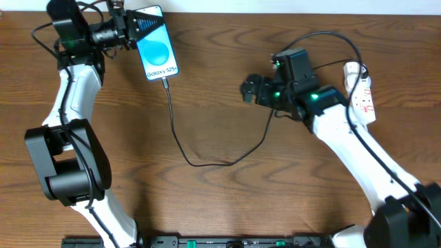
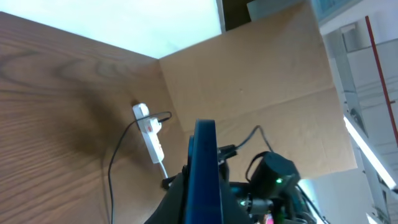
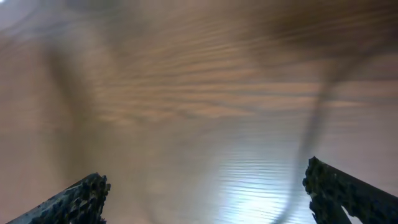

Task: Plug charger to phone and switch on socket
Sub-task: 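Lower the phone with the left gripper toward the table center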

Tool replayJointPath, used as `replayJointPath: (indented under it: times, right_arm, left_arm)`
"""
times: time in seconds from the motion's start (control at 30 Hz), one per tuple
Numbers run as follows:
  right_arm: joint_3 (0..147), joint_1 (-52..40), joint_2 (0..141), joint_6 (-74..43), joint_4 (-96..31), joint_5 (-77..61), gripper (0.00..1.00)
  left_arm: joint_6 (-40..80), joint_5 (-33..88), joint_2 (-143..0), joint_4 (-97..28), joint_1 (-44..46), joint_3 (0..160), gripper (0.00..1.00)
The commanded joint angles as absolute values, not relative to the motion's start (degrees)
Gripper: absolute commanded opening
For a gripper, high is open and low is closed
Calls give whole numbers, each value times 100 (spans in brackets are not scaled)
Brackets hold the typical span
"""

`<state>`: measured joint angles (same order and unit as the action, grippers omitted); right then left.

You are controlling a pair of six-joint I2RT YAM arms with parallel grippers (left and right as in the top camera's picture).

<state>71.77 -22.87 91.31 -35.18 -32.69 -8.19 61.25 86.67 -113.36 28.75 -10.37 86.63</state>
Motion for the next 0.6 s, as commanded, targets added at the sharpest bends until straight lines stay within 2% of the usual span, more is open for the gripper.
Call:
replayJointPath:
  times: [0.0,0.2,0.33,0.57]
  right_arm:
    - [7183,-2303,8836,-3304,-3634,454,99]
    - [7183,-2309,8777,-3225,-4112,462,99]
    - [7183,-2316,8777,-3223,-4193,462,99]
    - [7183,-2335,8777,-3205,-4250,462,99]
  left_arm:
    - [5927,8683,-11155,2921,-880,8646,8]
    - [5677,8313,-11155,2204,-788,8646,7]
    - [5190,7791,-11155,1004,-790,8646,7]
    - [3614,6628,-11155,-1452,-788,8646,8]
